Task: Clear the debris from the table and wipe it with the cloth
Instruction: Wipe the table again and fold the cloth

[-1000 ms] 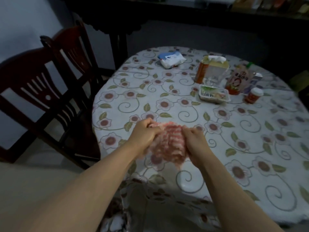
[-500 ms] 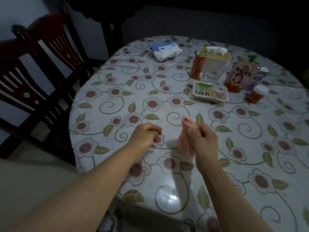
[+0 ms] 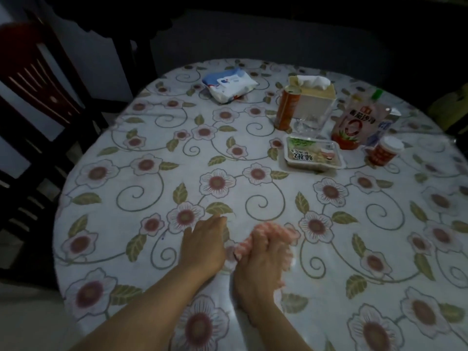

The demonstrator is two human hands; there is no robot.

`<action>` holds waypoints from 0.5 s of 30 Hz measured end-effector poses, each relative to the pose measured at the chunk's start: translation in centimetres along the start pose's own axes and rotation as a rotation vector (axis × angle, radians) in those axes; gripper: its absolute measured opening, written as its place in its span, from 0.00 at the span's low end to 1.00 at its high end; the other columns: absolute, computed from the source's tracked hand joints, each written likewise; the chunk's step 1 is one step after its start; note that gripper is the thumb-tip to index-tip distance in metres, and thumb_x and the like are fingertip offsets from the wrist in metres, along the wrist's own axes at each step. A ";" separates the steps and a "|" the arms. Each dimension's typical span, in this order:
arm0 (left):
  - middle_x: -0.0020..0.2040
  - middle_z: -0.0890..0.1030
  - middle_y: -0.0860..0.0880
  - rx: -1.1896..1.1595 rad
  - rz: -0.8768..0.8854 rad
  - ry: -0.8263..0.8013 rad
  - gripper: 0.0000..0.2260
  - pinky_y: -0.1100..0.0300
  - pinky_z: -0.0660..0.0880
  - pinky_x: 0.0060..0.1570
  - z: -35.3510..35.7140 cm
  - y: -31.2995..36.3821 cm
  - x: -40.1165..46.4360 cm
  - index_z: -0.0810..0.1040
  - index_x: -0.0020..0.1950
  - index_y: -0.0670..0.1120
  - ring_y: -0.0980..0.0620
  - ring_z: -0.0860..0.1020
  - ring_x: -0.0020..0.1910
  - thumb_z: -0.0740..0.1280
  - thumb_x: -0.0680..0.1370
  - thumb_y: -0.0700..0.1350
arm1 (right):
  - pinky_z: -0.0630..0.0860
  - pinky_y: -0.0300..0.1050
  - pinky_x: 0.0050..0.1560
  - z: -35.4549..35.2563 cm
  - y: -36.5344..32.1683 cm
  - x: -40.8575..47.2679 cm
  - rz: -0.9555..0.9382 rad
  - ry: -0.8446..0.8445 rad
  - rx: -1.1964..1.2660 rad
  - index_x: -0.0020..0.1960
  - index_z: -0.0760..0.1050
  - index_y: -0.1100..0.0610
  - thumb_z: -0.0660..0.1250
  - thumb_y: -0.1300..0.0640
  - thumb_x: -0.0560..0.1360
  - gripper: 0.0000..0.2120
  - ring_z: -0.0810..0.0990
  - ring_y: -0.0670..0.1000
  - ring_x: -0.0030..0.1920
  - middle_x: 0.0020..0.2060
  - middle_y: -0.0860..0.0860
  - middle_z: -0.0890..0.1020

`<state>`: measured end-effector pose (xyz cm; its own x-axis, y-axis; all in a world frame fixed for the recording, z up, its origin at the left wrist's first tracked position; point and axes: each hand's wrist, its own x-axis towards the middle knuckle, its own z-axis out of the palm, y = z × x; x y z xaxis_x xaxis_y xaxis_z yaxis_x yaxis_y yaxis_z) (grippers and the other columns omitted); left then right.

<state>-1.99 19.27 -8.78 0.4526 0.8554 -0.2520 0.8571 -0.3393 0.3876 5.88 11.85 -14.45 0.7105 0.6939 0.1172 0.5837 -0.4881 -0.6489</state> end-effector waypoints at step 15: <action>0.57 0.76 0.50 0.191 0.057 0.199 0.15 0.55 0.71 0.49 1.7 3.9 6.9 0.76 0.57 0.49 0.46 0.75 0.53 0.61 0.72 0.39 | 0.74 0.37 0.60 -5.8 8.0 11.3 -0.461 -0.044 -0.005 0.61 0.75 0.46 0.58 0.58 0.79 0.15 0.74 0.39 0.59 0.58 0.43 0.77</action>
<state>4.91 23.14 -10.48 0.4601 0.8866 -0.0479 0.8712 -0.4403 0.2172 20.89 12.75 -13.97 0.3588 0.8608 0.3610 0.8368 -0.1252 -0.5330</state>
